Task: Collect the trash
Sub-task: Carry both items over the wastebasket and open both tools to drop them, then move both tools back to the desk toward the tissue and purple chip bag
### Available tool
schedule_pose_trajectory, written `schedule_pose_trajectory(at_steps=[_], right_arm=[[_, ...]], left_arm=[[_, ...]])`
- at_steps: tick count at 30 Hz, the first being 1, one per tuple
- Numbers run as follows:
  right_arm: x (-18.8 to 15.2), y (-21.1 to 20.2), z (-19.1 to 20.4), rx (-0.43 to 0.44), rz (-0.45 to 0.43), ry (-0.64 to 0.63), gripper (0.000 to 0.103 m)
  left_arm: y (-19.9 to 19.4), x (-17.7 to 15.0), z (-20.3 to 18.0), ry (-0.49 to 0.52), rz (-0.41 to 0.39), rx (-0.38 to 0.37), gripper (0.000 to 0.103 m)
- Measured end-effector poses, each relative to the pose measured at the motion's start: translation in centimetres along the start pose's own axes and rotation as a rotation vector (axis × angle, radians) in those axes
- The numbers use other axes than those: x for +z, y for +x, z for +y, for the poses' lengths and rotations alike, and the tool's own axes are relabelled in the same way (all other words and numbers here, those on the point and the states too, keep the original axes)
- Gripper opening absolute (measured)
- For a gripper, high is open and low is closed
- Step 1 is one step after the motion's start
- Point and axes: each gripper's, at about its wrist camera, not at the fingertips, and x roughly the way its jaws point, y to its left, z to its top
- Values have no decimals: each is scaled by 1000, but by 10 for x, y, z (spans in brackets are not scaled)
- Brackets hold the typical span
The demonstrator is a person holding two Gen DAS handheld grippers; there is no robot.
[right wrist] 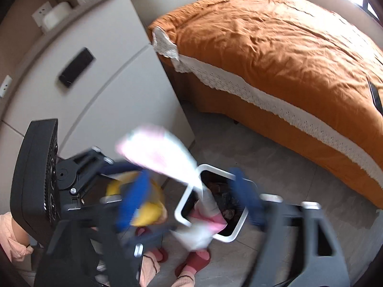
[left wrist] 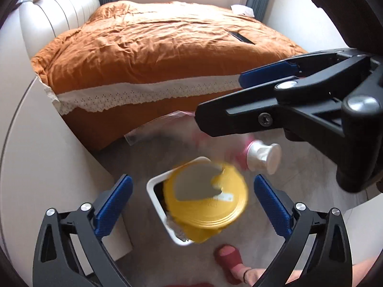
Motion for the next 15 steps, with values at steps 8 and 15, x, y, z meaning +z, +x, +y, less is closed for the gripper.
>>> schedule_pose_trajectory(at_steps=[8, 15], right_arm=[[-34, 52, -15, -23, 65, -61, 98], [-34, 40, 3, -2, 60, -73, 98]], left_arm=[[49, -21, 12, -39, 15, 21, 98], [26, -21, 6, -21, 11, 17, 98]])
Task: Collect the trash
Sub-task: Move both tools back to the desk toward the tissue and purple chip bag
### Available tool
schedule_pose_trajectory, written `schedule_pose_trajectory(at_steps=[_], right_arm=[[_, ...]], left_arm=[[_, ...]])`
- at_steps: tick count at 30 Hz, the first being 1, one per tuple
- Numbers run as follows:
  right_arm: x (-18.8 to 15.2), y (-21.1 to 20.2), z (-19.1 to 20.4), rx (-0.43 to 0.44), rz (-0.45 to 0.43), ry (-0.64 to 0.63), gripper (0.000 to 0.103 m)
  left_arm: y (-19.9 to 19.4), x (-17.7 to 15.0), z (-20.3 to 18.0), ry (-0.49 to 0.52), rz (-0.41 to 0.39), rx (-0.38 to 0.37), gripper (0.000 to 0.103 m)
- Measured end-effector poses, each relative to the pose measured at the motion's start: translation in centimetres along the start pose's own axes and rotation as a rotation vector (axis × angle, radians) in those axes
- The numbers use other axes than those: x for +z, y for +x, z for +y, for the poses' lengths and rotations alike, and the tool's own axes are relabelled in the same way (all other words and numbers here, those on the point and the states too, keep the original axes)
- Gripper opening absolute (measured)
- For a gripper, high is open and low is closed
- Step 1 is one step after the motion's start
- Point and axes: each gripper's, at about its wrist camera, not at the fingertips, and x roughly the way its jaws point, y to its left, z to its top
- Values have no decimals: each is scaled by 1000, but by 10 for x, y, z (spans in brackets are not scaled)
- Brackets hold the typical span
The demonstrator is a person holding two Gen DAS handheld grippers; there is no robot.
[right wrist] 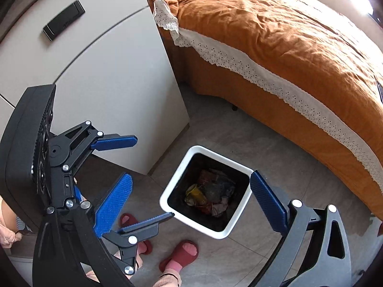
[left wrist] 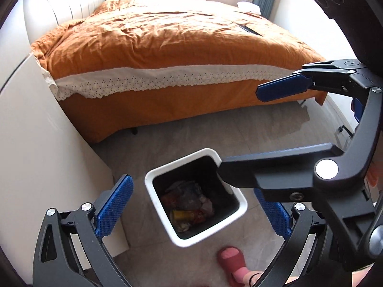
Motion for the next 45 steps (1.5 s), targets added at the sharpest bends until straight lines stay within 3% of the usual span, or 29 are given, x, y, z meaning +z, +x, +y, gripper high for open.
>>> schedule_pose_trajectory(at_steps=[10, 16, 27, 37, 45], right_arm=[[32, -73, 26, 6, -90, 20, 98], [59, -130, 41, 66, -154, 73, 98], [105, -205, 108, 136, -274, -48, 98], [138, -236, 167, 239, -338, -164, 98], [163, -243, 232, 336, -368, -282, 98]], left_arm=[[-91, 31, 4, -25, -78, 58, 98], [-162, 47, 4, -58, -129, 134, 98], [-285, 59, 34, -172, -216, 306, 98], [-372, 49, 66, -264, -297, 459, 98], [-420, 16, 87, -351, -324, 573, 98]])
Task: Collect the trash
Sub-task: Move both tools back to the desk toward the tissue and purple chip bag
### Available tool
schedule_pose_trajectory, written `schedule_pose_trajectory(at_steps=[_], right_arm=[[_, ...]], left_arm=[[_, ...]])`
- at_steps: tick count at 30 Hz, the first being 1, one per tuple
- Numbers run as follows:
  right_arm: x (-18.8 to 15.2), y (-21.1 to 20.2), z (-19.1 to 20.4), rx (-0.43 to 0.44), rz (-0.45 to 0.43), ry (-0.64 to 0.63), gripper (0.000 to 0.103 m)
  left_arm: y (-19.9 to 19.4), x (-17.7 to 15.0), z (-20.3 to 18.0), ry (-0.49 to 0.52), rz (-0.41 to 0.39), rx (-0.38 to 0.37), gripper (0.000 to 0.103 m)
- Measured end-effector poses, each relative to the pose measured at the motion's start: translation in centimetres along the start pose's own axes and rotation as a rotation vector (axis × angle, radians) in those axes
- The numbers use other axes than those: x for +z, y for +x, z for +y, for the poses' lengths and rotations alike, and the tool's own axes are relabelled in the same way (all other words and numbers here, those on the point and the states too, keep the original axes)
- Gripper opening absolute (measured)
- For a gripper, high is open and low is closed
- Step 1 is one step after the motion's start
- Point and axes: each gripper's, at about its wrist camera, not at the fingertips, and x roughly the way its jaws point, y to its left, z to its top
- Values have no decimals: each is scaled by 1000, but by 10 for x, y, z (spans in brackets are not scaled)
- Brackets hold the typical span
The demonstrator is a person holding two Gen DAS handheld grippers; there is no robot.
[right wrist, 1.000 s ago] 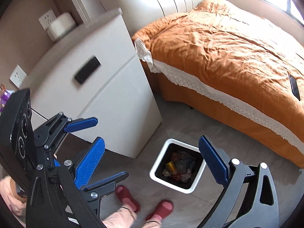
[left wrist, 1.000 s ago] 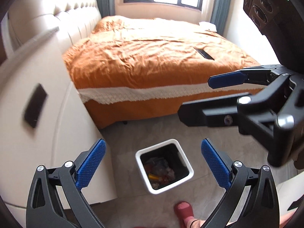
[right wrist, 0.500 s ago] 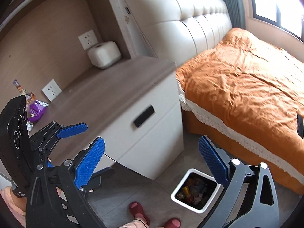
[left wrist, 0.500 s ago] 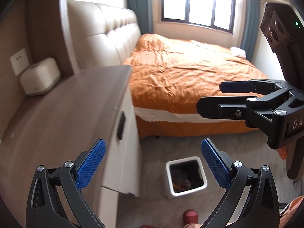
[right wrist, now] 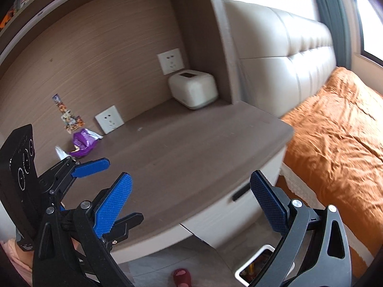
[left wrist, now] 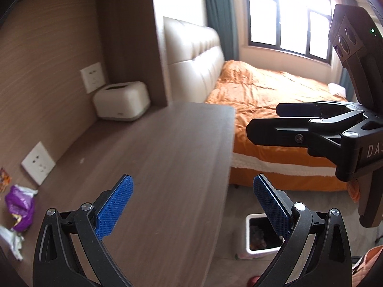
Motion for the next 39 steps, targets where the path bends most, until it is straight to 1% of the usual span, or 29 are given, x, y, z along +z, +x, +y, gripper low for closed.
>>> schedule_pose_trajectory(at_steps=[3, 11, 19, 23, 31, 39], right_arm=[[10, 14, 23, 44, 16, -41, 98], [35, 58, 102, 166, 51, -161, 98], [58, 99, 174, 258, 72, -267, 98], [64, 120, 207, 297, 93, -311, 98], [67, 158, 258, 363, 120, -385, 98], [71, 193, 309, 408, 144, -460, 98]], left_arm=[[-11, -6, 23, -40, 3, 52, 98], [-39, -26, 98, -152, -8, 207, 98], [-61, -49, 170, -241, -17, 336, 98], [-68, -59, 199, -277, -13, 389, 98], [-91, -81, 248, -334, -21, 485, 98], [-102, -100, 292, -382, -6, 552, 98]])
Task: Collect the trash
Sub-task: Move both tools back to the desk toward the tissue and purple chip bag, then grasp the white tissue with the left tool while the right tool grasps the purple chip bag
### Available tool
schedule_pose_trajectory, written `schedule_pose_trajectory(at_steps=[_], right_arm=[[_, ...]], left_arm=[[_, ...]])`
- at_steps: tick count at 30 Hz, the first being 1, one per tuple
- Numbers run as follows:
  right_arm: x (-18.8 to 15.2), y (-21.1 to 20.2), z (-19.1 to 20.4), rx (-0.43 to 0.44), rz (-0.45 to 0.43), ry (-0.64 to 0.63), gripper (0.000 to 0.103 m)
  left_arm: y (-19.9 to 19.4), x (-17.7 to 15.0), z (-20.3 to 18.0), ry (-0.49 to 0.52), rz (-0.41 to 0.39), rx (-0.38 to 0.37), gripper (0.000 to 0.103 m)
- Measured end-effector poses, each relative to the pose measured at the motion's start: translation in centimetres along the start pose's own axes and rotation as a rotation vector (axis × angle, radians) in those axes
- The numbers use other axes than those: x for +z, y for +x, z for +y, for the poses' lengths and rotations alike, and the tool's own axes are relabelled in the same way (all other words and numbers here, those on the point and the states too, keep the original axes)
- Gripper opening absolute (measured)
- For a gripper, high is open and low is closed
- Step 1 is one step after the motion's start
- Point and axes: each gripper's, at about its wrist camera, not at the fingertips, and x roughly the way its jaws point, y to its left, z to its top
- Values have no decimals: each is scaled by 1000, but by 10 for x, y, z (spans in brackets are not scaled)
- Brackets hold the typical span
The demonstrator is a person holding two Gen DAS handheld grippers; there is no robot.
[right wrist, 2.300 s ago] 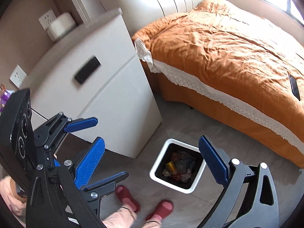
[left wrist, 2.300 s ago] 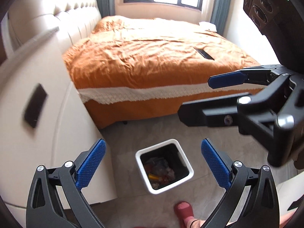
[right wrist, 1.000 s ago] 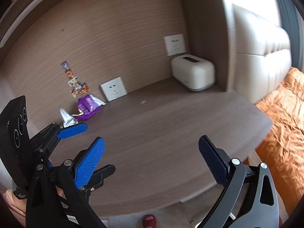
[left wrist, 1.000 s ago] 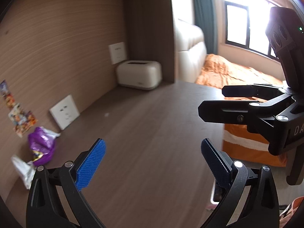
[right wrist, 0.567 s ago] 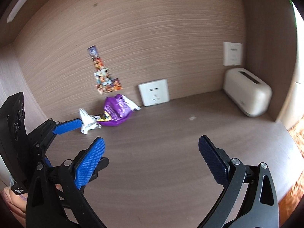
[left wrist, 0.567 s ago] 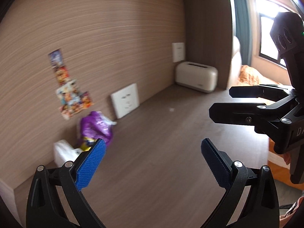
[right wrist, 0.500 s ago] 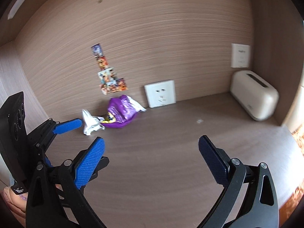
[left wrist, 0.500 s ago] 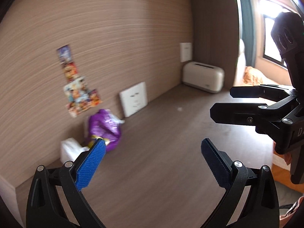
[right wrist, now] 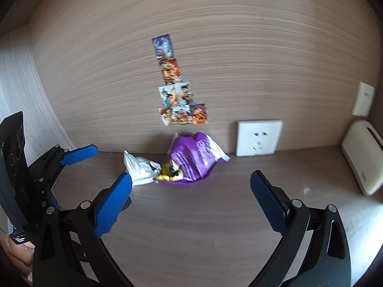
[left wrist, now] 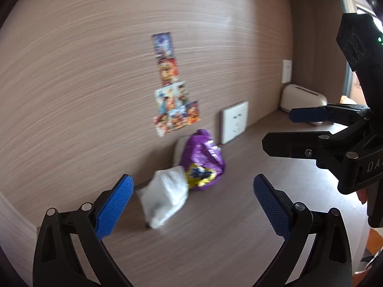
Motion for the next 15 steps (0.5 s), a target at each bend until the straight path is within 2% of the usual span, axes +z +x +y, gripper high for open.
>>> schedule_pose_trajectory(at_steps=[5, 10, 15], right_arm=[[13, 37, 10, -1, 31, -31, 98], [15, 79, 15, -17, 61, -48, 98], [14, 127, 18, -53, 119, -51, 98]], left_arm=[[25, -4, 23, -8, 27, 6, 98], [61, -9, 39, 3, 89, 44, 98], [88, -19, 58, -40, 132, 6, 98]])
